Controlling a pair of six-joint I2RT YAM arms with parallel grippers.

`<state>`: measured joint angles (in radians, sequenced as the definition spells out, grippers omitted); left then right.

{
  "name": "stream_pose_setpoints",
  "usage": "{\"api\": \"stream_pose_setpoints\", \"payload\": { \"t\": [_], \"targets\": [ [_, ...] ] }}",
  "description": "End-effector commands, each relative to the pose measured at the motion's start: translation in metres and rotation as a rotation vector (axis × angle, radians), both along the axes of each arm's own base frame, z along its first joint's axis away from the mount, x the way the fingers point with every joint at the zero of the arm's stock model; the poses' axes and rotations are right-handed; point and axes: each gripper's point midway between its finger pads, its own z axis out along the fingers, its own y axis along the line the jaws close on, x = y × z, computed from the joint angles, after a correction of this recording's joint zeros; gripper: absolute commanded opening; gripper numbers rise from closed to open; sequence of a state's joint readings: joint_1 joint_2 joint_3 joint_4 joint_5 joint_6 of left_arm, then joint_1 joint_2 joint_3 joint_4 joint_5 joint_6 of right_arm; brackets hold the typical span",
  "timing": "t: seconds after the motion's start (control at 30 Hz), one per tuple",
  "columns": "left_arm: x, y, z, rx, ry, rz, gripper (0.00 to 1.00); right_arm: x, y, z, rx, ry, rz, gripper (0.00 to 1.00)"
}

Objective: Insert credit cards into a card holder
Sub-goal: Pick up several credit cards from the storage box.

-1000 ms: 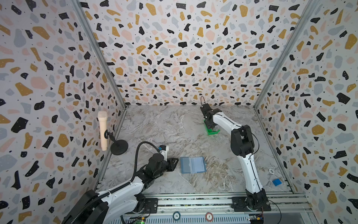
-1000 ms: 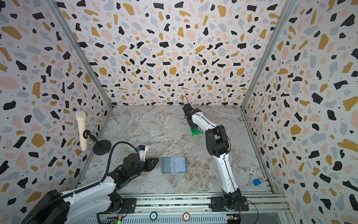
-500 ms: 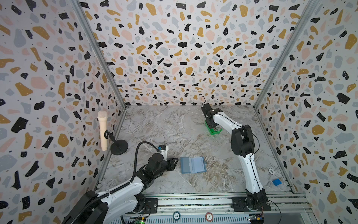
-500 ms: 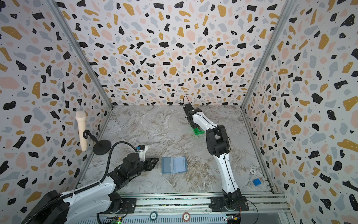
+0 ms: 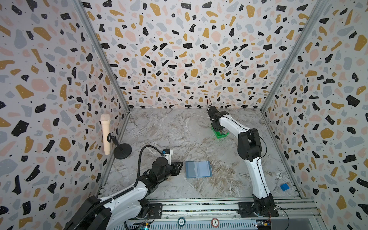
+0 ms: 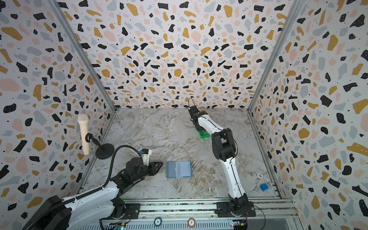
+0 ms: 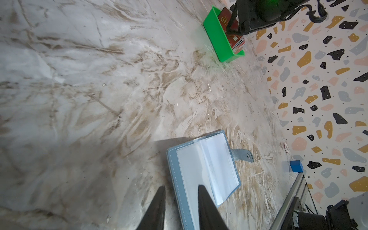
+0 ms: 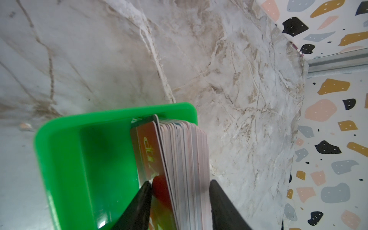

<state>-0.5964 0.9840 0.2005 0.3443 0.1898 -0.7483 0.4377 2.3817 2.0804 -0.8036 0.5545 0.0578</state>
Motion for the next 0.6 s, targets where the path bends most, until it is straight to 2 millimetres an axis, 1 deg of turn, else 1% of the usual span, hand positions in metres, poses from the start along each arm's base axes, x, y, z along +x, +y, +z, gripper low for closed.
{"api": "stream_pose_setpoints", "payload": {
  "t": [0.0, 0.23, 0.3, 0.4, 0.47, 0.57],
  "targets": [
    [-0.0003, 0.0004, 0.0025, -0.014, -0.018, -0.005, 0.30, 0.0021, -0.0029, 0.0351, 0.004, -0.052, -0.009, 0.46],
    [-0.0008, 0.0008, 0.0016, -0.014, -0.016, -0.005, 0.30, 0.0011, -0.0002, 0.0320, 0.002, -0.046, -0.003, 0.39],
    [-0.0009, 0.0012, 0.0010, -0.013, -0.015, -0.004, 0.30, 0.0010, -0.0002, 0.0305, 0.000, -0.043, -0.003, 0.35],
    [-0.0009, 0.0018, 0.0006, -0.013, -0.015, -0.002, 0.30, 0.0005, 0.0016, 0.0297, -0.004, -0.042, 0.001, 0.33],
    [-0.0009, 0.0016, 0.0010, -0.015, -0.015, -0.003, 0.30, 0.0006, 0.0022, 0.0285, -0.005, -0.040, 0.002, 0.29],
    [-0.0006, 0.0019, 0.0010, -0.014, -0.015, -0.002, 0.30, 0.0007, 0.0027, 0.0281, -0.006, -0.037, 0.000, 0.28]
  ]
}}
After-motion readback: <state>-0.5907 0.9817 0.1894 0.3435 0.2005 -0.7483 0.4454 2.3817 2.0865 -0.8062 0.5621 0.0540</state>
